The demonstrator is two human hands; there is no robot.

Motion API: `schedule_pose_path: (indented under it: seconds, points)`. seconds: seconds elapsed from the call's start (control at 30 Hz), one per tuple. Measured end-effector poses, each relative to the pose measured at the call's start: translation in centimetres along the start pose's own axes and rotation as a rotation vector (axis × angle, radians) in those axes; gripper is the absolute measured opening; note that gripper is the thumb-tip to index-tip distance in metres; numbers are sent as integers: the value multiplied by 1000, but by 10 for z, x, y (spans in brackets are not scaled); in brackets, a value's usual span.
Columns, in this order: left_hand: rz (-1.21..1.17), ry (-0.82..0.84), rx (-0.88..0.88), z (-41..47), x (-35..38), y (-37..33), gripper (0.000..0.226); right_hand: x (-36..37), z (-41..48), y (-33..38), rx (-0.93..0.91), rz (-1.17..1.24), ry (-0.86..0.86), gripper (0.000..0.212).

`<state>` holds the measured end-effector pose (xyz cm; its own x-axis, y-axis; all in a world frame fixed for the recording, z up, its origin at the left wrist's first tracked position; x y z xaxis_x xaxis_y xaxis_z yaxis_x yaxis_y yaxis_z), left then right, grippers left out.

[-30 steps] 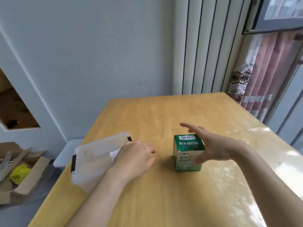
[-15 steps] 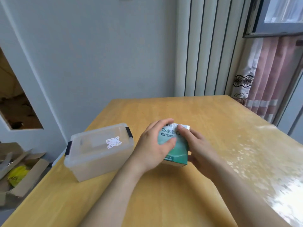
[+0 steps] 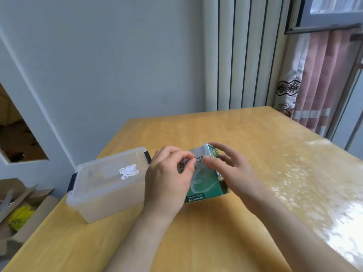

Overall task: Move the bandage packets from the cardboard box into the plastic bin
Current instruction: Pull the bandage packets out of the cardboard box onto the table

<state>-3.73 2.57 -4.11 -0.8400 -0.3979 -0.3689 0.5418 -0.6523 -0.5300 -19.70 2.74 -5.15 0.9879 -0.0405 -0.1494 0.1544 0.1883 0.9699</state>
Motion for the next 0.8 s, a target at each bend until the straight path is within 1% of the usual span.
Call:
schedule_pose_path:
  seconds: [0.07,0.13,0.23,0.3,0.37,0.43,0.53,0.63,0.7,0.73,0.8]
  points:
    - [62,-9,95,-1,1,0,8,2,-1,1,-24,-14,-8,30]
    - [125,-11,168,0,0,1,10,4,-1,2,-39,-30,-27,31]
    - [158,40,198,1,-3,3,13,5,-2,2,-58,-102,-55,34]
    - [116,106,178,2,-4,6,16,5,-2,1,-58,-135,-30,33]
    - [66,153,146,4,-5,6,16,2,-1,2,-55,-159,18,27]
    - [-26,162,87,5,-7,1,15,-1,0,5,-59,-154,79,19]
    - [-203,158,-36,7,-13,-5,9,-8,0,8,-64,-138,168,18]
    - [-435,203,-245,11,-18,-5,12,-10,-1,7,-63,-132,273,30]
    - [-600,211,-349,12,-20,-6,11,-9,-2,7,-84,-155,317,51]
    - [-663,204,-386,12,-20,-7,10,-9,-3,8,-88,-159,309,62]
    - [-755,174,-440,13,-21,-6,9,-12,0,7,-67,-106,244,76]
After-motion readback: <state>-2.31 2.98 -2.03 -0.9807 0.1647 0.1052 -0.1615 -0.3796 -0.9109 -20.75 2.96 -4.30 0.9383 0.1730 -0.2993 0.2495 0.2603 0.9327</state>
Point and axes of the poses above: each hand's wrist, its own z-axis towards the middle knuckle, its own x-axis out of the palm, y = z × x, the point moved 1 cm from there along z, towards the middle knuckle, and after that the axes turned 10 degrees about -z, right-handed, at the moved point
